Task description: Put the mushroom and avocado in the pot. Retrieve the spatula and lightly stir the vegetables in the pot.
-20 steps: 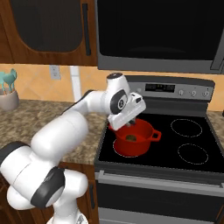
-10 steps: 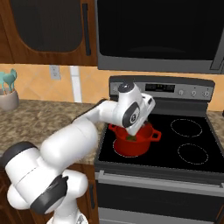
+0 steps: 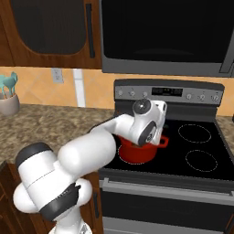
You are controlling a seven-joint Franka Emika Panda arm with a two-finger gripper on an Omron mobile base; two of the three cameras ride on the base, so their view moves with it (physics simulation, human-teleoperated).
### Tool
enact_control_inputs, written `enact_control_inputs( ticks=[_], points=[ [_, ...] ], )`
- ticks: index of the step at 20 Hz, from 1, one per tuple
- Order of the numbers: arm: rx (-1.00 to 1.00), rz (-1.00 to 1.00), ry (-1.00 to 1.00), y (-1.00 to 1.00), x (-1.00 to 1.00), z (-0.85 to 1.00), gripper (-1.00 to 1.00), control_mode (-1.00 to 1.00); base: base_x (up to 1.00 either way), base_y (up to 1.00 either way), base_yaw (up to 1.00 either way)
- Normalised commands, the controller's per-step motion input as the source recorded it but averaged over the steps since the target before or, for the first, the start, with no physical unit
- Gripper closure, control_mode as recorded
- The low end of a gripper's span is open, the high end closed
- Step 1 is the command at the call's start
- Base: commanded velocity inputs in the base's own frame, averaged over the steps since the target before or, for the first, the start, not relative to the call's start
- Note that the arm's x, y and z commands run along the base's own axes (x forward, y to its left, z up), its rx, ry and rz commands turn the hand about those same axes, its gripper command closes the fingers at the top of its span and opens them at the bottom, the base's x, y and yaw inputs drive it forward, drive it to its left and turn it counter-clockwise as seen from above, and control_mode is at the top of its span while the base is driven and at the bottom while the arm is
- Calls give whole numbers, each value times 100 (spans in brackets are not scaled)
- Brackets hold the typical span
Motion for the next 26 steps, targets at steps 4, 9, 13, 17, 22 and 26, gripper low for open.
enact_control_inputs(
  ticks=[4,9,13,17,22,26],
  points=[
    [-25,18,-20,-1,19,0,100,-100,0,0,0],
    [-19,10,-6,0,6,0,100,-100,0,0,0],
    [-20,12,0,0,3,4,100,-100,0,0,0],
    [-12,21,0,0,16,5,100,-100,0,0,0],
    [-11,16,0,1,28,2,100,-100,0,0,0],
    [-24,10,0,0,26,0,100,-100,0,0,0]
  ],
)
